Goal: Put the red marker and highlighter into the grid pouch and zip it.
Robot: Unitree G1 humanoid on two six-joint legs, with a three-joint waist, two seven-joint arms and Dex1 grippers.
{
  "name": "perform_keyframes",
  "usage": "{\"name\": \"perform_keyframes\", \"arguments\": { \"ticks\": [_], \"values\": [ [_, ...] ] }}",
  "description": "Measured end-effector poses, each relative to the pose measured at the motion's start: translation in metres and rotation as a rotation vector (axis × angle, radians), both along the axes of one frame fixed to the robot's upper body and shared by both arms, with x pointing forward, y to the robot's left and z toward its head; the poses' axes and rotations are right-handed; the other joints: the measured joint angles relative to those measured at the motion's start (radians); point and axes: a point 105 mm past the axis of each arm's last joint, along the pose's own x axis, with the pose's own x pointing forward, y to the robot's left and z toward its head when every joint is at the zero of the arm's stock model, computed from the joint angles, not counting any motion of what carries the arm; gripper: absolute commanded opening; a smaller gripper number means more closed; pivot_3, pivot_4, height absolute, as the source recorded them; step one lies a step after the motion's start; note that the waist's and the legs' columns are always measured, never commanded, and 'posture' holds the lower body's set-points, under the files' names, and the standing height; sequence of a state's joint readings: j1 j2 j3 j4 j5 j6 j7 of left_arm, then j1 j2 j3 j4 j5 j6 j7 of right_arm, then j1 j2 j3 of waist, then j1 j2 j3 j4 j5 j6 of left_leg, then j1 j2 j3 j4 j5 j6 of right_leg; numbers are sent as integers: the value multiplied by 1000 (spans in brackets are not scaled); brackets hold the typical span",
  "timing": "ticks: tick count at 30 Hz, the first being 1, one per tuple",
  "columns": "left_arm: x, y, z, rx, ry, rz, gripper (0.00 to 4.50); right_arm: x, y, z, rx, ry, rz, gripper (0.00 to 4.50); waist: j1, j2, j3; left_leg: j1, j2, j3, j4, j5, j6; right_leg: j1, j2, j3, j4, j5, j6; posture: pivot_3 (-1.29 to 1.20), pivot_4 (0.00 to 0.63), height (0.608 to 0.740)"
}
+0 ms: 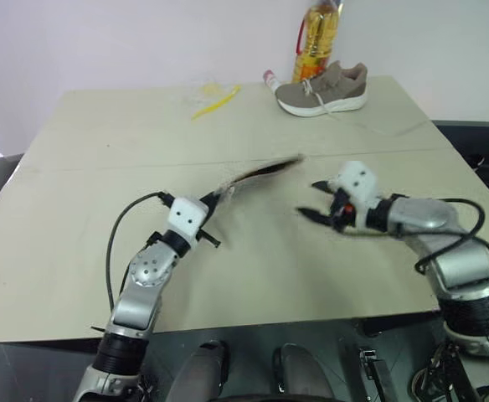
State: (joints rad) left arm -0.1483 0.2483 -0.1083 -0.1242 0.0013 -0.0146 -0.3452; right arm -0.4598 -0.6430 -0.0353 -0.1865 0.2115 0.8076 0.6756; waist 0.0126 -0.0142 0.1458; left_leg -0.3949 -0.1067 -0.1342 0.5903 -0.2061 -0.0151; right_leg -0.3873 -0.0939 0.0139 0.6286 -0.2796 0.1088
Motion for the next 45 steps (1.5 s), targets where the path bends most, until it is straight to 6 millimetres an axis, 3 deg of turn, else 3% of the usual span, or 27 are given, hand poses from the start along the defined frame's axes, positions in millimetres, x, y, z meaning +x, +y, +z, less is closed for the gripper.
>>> {"name": "perform_keyframes", "arguments": {
  "ticks": [2, 6, 11, 14, 20, 21, 25, 30, 33, 45],
  "values": [
    [-1, -1, -1, 2, 1, -6, 0, 14, -18, -11, 73, 52, -159, 4447, 1, 0, 0, 0, 0, 0, 0, 0, 0, 0, 0, 0, 0, 0, 0, 0, 150, 740],
    [-2, -1, -2, 19, -4, -15, 0, 29, -41, -36, 128, 138, -395, 4447, 2, 0, 0, -1, -1, 0, 0, 0, 0, -1, 0, 0, 0, 0, 0, 0, 150, 740],
    [-4, -6, -3, 20, -1, -31, 0, 37, -51, -52, 164, 199, -561, 4447, 0, 1, 0, -2, -1, 0, 0, 0, 0, -2, 0, 0, 1, 0, 0, 0, 150, 740],
    [-4, -6, -3, 20, -1, -34, 0, 38, -52, -56, 179, 218, -588, 3601, 0, 1, 0, -2, -1, 0, 0, 0, 0, -2, 0, 0, 1, 0, 0, 0, 150, 740],
    [-4, -6, -3, 19, -1, -34, 0, 38, -52, -57, 178, 223, -597, 510, -1, 1, 0, -2, -1, 0, 0, 0, 0, -2, 0, 0, 1, 0, 0, 0, 150, 740],
    [-4, -6, -3, 18, -1, -34, 0, 38, -51, -56, 177, 221, -595, 293, -1, 1, 0, -1, 0, 0, 0, 0, 0, -2, 0, 0, 1, 0, 0, 0, 150, 740],
    [-4, -7, -3, 7, 2, -40, 0, 39, -42, -46, 101, 157, -494, 294, -2, 2, 0, -2, -1, 0, 0, 0, 0, -2, 0, 0, 1, 0, 0, 0, 150, 740],
    [-8, -9, -1, -24, 9, -75, 0, 36, -21, 10, -117, -182, -189, 294, -2, 2, 1, -2, 0, 0, 0, 0, 0, -2, 1, -1, 1, 1, 2, 0, 150, 740],
    [-12, -12, 5, -41, -6, -107, 0, 25, -5, 31, -188, -297, -21, 294, -1, 2, 1, -2, 0, 0, 0, 0, 0, -1, 1, -1, 0, 1, 2, 0, 150, 740],
    [-14, -12, 6, -46, -3, -128, 0, 9, 12, 16, -265, -303, 163, 294, 1, 2, 1, -2, 0, 0, 1, 0, 0, -1, 0, 0, 0, 1, 2, 0, 150, 740]
  ]
}}
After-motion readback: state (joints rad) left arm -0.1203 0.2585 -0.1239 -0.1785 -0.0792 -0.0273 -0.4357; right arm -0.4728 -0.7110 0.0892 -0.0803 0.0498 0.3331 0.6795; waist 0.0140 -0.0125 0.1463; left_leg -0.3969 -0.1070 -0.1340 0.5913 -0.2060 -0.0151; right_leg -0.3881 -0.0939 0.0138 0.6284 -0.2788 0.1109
